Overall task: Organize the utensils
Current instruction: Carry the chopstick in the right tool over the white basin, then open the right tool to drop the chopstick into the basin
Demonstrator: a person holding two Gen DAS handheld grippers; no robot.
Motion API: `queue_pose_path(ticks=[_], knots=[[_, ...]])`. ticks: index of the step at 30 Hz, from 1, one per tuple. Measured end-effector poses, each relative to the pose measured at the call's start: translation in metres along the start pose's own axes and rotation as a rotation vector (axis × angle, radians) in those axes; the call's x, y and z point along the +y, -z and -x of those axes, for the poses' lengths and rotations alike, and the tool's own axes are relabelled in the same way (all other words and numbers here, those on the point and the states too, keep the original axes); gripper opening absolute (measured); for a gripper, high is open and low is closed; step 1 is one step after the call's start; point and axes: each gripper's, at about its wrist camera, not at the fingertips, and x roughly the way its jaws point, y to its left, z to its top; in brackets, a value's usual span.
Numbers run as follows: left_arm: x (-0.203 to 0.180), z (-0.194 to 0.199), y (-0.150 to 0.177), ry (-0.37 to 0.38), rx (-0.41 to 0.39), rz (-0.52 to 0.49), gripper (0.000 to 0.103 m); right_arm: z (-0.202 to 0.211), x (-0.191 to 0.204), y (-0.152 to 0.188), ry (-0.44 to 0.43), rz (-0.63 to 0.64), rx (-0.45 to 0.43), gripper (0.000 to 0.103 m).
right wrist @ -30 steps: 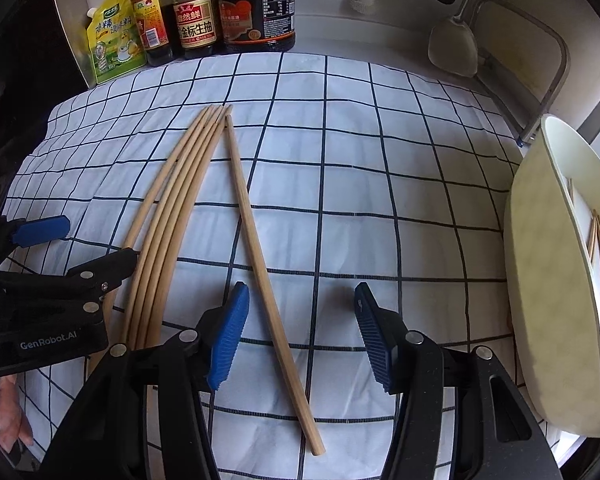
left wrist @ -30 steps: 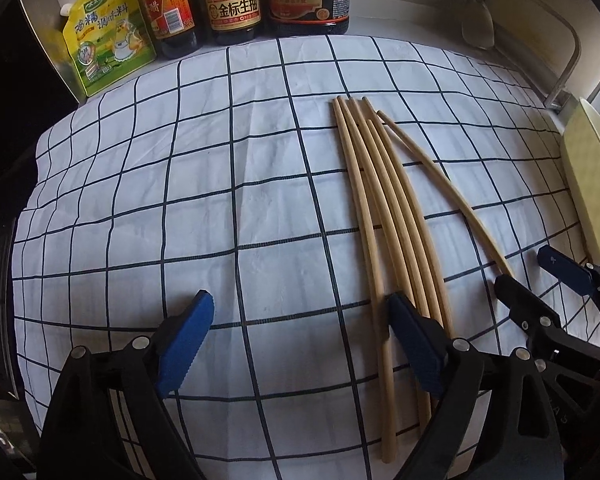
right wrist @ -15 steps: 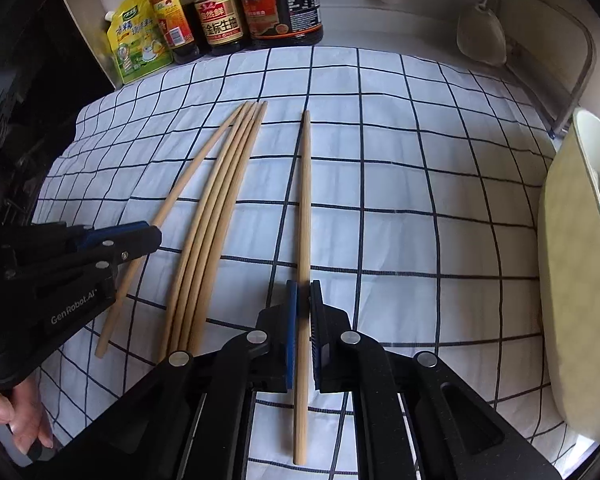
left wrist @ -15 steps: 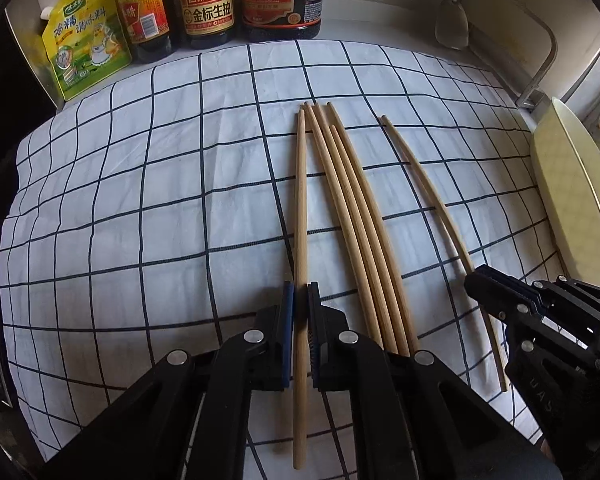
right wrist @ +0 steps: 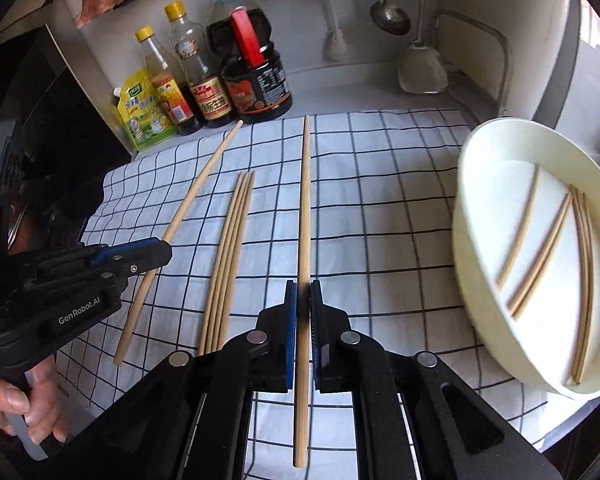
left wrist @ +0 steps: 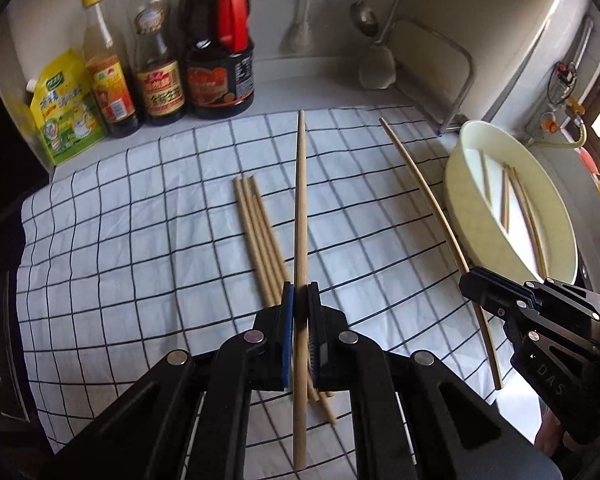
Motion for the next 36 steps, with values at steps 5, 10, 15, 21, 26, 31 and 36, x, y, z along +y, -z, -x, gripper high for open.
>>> queue_pose_path(ticks=[5,10,15,21,26,31,36], knots=[[-0.055,0.006,-0.028,0.076,-0.037,-0.100,0.007,0.034,-0.054,0.002,0.068,-0.104,-0.063,0.006],[-0.120,-0.003,-0.048,0.166,-0.026,-0.212,0.007,0.061,-0.113,0.011,0.149,-0.241,-0.108,0.006],[-0.188,-0.017,-0.063,0.242,-0.008,-0.339,0.007,0.077,-0.167,0.022,0.199,-0.364,-0.133,0.006],[-0.244,-0.046,-0.082,0.271,0.025,-0.445,0.007,0.071,-0.210,0.022,0.222,-0.449,-0.130,0.006],[-0.266,-0.077,-0.092,0.263,0.083,-0.485,0.007,0.056,-0.230,0.020,0.222,-0.487,-0.102,0.006],[-0.273,-0.102,-0.095,0.252,0.129,-0.495,0.007,0.040,-0.243,0.020,0.210,-0.516,-0.067,0.006],[-0.272,-0.113,-0.095,0.243,0.156,-0.496,0.007,0.033,-0.245,0.018,0.214,-0.517,-0.047,0.006]])
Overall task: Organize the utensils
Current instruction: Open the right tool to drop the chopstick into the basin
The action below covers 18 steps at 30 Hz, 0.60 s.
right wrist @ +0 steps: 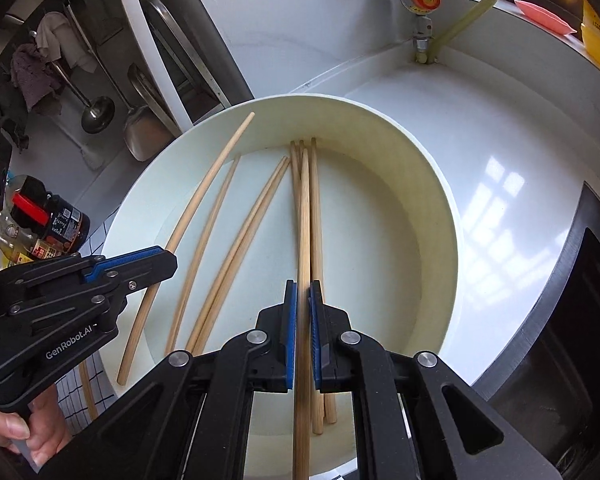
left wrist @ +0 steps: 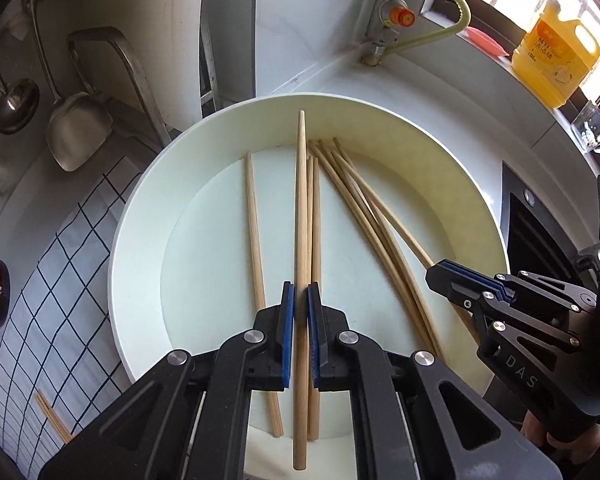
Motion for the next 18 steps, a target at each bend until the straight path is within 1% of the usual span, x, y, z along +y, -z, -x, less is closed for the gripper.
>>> queue_pose_path(ticks=[3,4,5,6,7,8,9,10,12,15,18], knots=[[0.002,-0.001,0.001,-0.010,0.011,0.003,0.008,0.000,0.000,0.000,0.007,-0.001,0.004,0.007],[0.004,0.000,0.002,-0.017,0.010,0.004,0.009,0.002,0.000,0.000,0.009,-0.003,0.002,0.011],[0.005,0.002,0.002,-0.024,0.008,0.005,0.014,0.004,0.000,0.001,0.010,-0.004,-0.005,0.017],[0.006,0.004,0.003,-0.031,0.004,0.005,0.017,0.006,0.000,0.001,0.012,-0.006,-0.013,0.019],[0.006,0.007,0.004,-0.039,-0.002,0.007,0.026,0.009,-0.001,0.001,0.014,-0.009,-0.019,0.024],[0.008,0.010,0.005,-0.050,-0.008,0.011,0.043,0.011,-0.002,0.002,0.014,-0.012,-0.023,0.027],[0.009,0.012,0.005,-0.060,-0.015,0.017,0.056,0.013,-0.002,0.002,0.012,-0.016,-0.027,0.029],[0.011,0.017,0.007,-0.066,-0.033,0.030,0.070,0.016,-0.003,0.002,0.011,-0.018,-0.032,0.031],[0.014,0.025,0.009,-0.062,-0.056,0.045,0.071,0.021,-0.003,0.004,0.011,-0.014,-0.041,0.031],[0.018,0.033,0.013,-0.078,-0.064,0.058,0.071,0.027,-0.001,0.008,0.008,-0.013,-0.048,0.032],[0.021,0.041,0.019,-0.086,-0.070,0.075,0.071,0.032,0.002,0.013,0.001,-0.011,-0.054,0.034]])
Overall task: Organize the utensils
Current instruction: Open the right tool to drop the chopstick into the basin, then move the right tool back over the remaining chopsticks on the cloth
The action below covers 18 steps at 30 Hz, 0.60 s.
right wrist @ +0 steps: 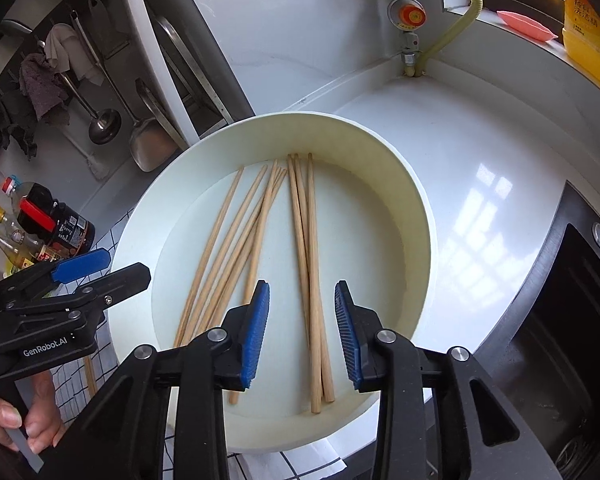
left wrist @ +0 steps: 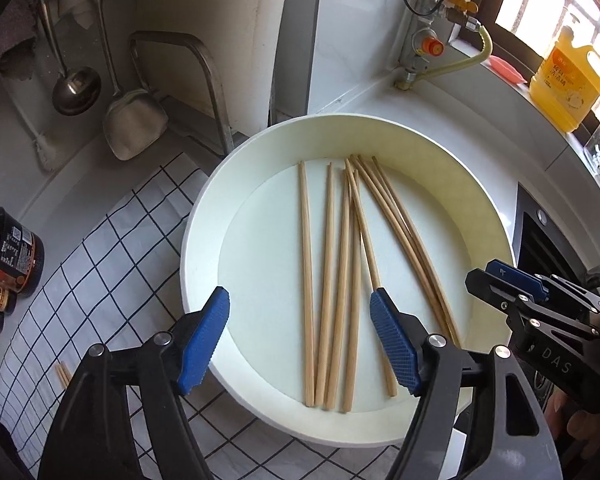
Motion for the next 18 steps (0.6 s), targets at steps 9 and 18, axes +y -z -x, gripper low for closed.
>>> queue_pose_path(ticks=[9,18], knots=[[0.015,0.027,0.025,-0.012,-0.022,0.053,0.074,0.020,0.013,0.011,-0.024,0.029,-0.024,0.039],[0.028,0.050,0.051,-0.033,-0.041,0.098,0.075,0.029,0.031,0.028,-0.046,0.066,-0.019,0.040]])
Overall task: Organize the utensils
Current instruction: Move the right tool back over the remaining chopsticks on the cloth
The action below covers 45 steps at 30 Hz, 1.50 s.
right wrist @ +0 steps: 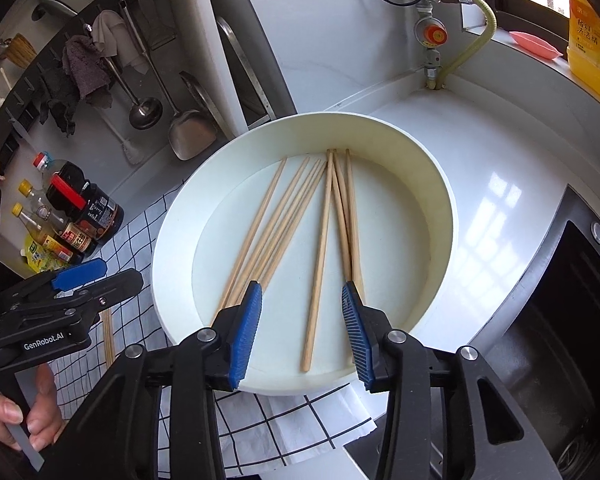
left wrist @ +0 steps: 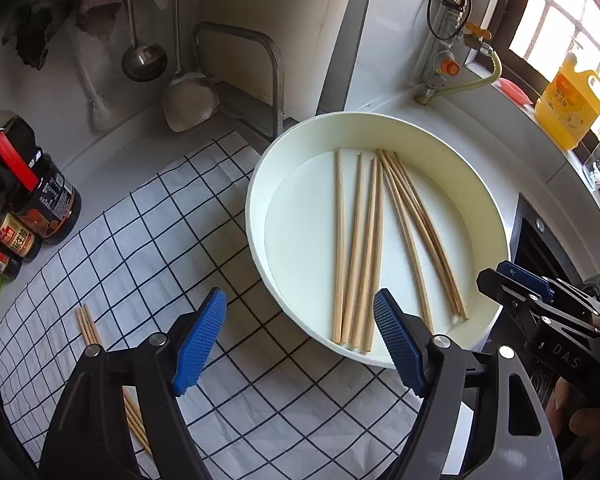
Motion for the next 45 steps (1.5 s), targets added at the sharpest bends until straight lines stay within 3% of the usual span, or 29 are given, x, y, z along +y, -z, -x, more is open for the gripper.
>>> queue_pose_path(ticks=[10,26,45], knots=[[0.034,0.023,0.029,-0.051,-0.018,0.061,0.078,-0.004,0.038,0.012,-0.031,0.077,0.033,0.041],[0.113,0.044,0.080,-0.101,-0.011,0.258,0.079,-0.031,0.118,0.040,-0.080,0.242,0.135,0.046],[0.188,0.048,0.152,-0.175,0.021,0.445,0.079,-0.060,0.191,0.082,-0.132,0.406,0.234,0.048]])
